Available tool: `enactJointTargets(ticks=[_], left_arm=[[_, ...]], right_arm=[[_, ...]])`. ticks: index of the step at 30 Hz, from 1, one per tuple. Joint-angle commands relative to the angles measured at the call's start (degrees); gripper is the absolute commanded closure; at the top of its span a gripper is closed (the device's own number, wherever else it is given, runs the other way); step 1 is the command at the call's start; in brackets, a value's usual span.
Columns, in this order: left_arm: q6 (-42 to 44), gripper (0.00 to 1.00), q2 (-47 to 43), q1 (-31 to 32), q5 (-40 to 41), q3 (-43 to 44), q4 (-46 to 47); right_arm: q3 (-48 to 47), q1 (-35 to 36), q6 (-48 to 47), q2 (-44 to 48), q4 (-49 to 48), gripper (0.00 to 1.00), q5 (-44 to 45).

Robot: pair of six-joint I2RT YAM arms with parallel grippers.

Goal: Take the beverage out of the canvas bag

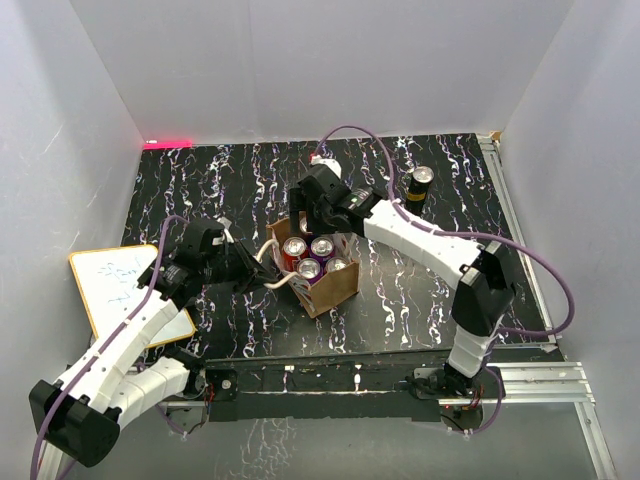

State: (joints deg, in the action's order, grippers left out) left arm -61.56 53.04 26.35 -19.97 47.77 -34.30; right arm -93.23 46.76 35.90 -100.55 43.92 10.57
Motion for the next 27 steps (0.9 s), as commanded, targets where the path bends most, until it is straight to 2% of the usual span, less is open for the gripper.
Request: enactJointTargets(ticks=[1,11,15,22,27], left_arm=[[-0.8,1.00,-1.4,-0.2,0.1,0.0,-2.0],[-1.8,1.00,-1.5,-0.2,-0.6,-1.0,-2.7],[-1.3,1.00,-0.4,-0.2,-0.4,-0.2,-2.8],[-1.5,1.00,0.1,-0.3,0.2,0.2,-2.1],[-1.9,1.00,-0.1,-0.2,0.3,-0.8,-1.4]], right_arm=[[-3.5,-0.1,-2.0,-3.0,-1.1,0.09,6.3],[-8.5,-0.1,-6.7,-13.0,-2.1,0.09,8.8],[-10.2,-0.1,-7.4,-15.1,-1.5,0.24,10.8],[-10.7,-0.1,-7.1,-17.0,-0.3,0.29,10.3],[-12.7,-0.2,-9.4,-16.7,0.6,0.56,8.7]])
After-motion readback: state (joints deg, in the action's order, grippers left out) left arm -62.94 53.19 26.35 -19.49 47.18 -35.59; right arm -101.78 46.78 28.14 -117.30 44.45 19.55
